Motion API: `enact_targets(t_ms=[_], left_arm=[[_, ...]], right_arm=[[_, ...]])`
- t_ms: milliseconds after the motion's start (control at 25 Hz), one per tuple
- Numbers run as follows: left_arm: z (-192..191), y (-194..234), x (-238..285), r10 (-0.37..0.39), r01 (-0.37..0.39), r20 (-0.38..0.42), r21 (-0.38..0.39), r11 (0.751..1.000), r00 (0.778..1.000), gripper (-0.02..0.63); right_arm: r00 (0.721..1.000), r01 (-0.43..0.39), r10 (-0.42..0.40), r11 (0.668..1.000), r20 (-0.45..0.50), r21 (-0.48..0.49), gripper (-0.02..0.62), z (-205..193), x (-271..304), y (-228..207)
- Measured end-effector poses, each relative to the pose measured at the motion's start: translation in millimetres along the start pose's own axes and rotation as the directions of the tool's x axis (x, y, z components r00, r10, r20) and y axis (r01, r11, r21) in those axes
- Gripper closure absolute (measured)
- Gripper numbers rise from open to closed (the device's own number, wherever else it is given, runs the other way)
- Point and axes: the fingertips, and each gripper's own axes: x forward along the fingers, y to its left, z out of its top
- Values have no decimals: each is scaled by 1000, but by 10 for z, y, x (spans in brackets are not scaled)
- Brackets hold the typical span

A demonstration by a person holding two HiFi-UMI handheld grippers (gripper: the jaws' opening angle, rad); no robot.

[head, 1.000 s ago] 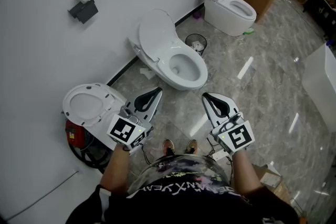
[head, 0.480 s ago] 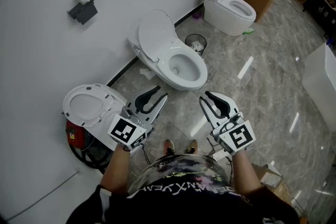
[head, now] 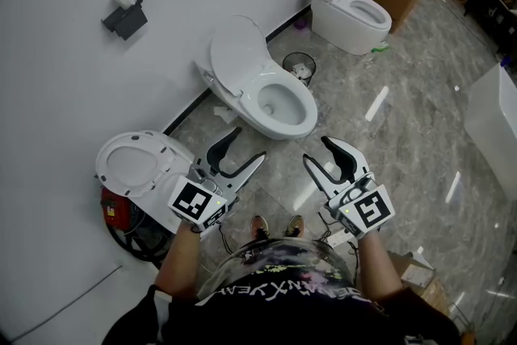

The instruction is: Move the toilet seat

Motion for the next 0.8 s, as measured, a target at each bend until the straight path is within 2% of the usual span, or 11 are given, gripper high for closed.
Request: enact_targets(t_ms=[120, 240, 400, 560, 720, 800], left_arm=[[-11, -17, 16, 1, -1, -1, 15, 1000, 1000, 239], [-12, -1, 10, 11, -11, 5, 16, 1000, 1000, 202], [28, -34, 4, 1, -2, 21, 10, 1000, 1000, 165], [22, -96, 6, -13, 13, 13, 19, 1000, 1000, 143], [-26, -178, 13, -35, 35, -15, 53, 998, 999, 123], [-30, -206, 15, -42, 43, -12, 54, 998, 999, 109]], right_arm=[[1000, 3, -4, 1000, 9, 6, 346, 3, -6, -12], [1000, -1, 1, 1000, 5, 10, 263, -5, 14, -11], [1000, -3, 3, 1000, -5, 25, 158, -26, 18, -25], [1000, -13, 13, 999, -10, 31, 105, -46, 2, -7], [1000, -14, 15, 1000, -11, 10, 17, -59, 11, 24], [1000, -14, 14, 1000, -20, -7, 11, -78, 12, 34]])
